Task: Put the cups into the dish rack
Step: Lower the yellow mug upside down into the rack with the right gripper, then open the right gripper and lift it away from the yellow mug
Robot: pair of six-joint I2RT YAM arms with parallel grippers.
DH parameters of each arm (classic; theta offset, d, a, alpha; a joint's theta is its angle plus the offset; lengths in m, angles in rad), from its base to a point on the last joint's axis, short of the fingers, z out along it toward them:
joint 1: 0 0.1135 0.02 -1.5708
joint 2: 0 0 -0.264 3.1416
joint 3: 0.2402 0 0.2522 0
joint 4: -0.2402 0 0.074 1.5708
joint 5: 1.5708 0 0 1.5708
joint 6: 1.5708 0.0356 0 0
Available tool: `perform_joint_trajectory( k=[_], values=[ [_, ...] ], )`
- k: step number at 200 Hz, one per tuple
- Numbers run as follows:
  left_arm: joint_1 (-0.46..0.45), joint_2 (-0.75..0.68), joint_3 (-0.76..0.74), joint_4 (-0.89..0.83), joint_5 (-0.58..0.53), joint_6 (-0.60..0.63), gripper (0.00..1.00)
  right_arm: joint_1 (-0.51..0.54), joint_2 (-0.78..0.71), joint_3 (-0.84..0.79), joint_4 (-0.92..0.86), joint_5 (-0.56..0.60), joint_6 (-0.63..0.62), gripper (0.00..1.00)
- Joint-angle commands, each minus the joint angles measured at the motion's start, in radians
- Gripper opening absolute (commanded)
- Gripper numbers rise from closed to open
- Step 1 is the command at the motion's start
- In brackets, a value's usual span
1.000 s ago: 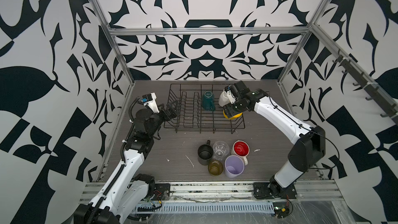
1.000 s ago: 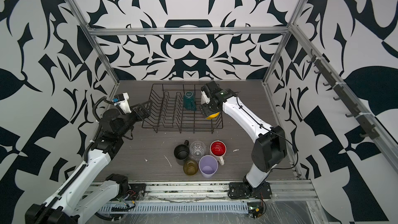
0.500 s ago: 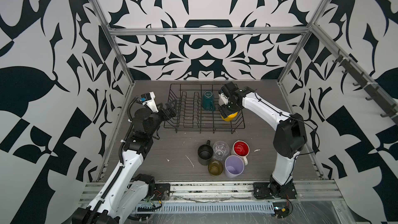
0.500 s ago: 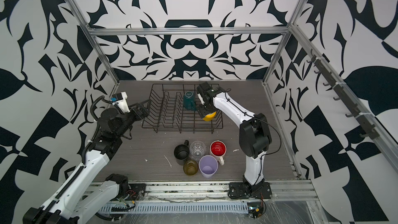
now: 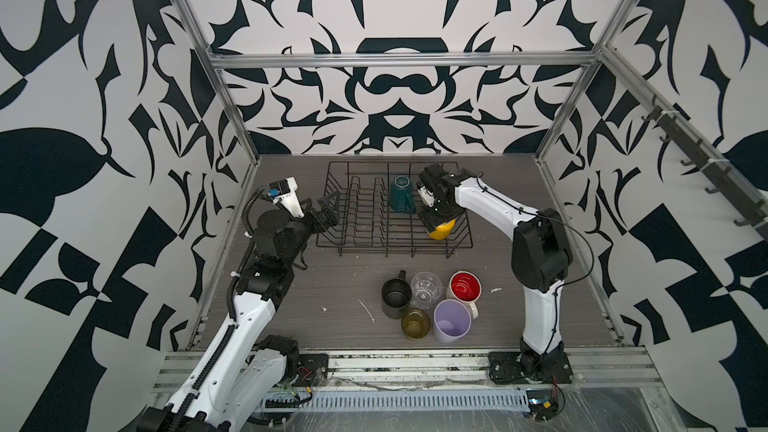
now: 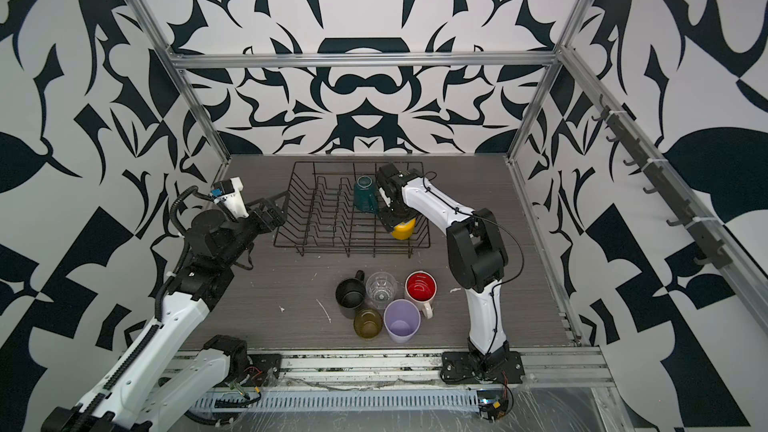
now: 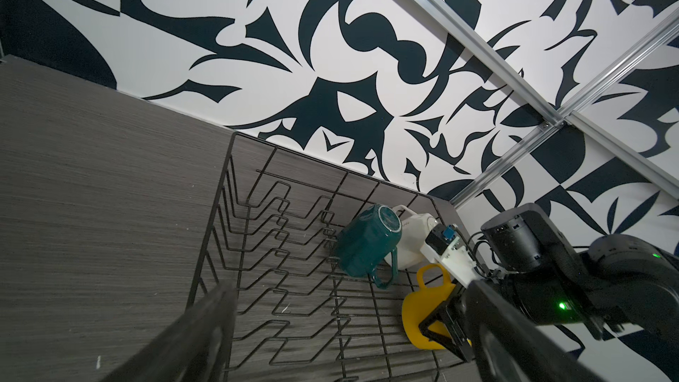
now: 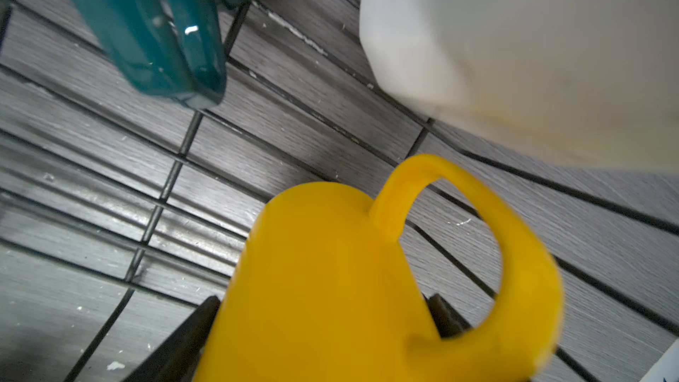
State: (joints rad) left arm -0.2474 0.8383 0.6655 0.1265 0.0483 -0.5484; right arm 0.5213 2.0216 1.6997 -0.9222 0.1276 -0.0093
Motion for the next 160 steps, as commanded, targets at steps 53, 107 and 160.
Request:
perform_joint_trajectory(
  k=[53,107,160],
  values=[
    [0.000,-0.025,0.034,-0.042,-0.010,0.019,0.99,0.005,-0.027,0.062,0.016,-0.010,-0.009,0.61],
    [-0.001,-0.031,0.031,-0.039,-0.008,0.019,0.99,0.006,-0.031,0.074,0.008,-0.008,-0.008,0.71],
    [0.001,-0.040,0.024,-0.041,-0.007,0.018,1.00,0.006,-0.030,0.073,0.007,-0.011,-0.006,0.76]
  ],
)
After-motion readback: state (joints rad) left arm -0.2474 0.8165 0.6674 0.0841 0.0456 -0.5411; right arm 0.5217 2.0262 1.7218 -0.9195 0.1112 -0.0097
